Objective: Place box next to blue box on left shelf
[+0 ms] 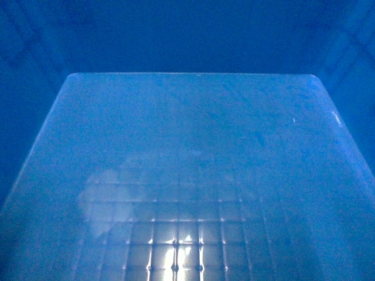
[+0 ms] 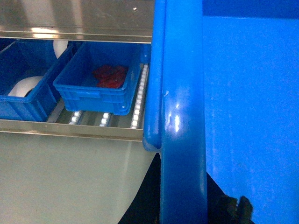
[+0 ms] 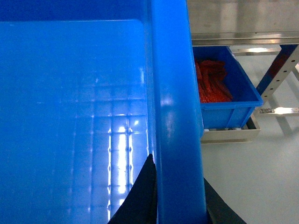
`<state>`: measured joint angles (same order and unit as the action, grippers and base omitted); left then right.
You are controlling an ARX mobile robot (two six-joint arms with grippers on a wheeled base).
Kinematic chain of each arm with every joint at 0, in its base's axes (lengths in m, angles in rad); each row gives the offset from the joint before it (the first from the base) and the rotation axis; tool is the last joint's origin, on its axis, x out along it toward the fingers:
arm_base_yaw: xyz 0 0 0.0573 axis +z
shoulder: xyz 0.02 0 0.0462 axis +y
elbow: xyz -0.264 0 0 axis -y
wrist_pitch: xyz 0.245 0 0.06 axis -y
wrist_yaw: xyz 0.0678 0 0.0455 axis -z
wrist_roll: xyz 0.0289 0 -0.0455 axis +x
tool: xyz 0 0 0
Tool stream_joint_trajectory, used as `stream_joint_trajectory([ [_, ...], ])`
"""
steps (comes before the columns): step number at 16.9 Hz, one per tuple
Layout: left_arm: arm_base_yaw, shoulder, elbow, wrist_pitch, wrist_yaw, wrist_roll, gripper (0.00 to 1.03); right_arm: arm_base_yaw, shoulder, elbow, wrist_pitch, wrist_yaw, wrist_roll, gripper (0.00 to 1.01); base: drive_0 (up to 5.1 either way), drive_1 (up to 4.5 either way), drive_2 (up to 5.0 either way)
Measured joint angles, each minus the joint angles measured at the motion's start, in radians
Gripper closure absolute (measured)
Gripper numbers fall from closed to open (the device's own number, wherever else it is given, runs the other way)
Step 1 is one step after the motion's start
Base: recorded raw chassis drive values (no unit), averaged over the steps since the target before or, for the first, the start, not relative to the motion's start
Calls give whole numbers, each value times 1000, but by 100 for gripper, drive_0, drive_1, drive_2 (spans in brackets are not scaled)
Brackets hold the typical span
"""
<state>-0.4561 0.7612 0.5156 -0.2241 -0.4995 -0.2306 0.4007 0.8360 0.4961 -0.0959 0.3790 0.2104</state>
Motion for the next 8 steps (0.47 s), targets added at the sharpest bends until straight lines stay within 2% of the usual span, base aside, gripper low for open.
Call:
stream_joint_trajectory([
  [8, 0, 1, 0, 0, 0, 0, 94, 0, 0, 0, -1, 0, 0, 92, 0, 0, 0],
])
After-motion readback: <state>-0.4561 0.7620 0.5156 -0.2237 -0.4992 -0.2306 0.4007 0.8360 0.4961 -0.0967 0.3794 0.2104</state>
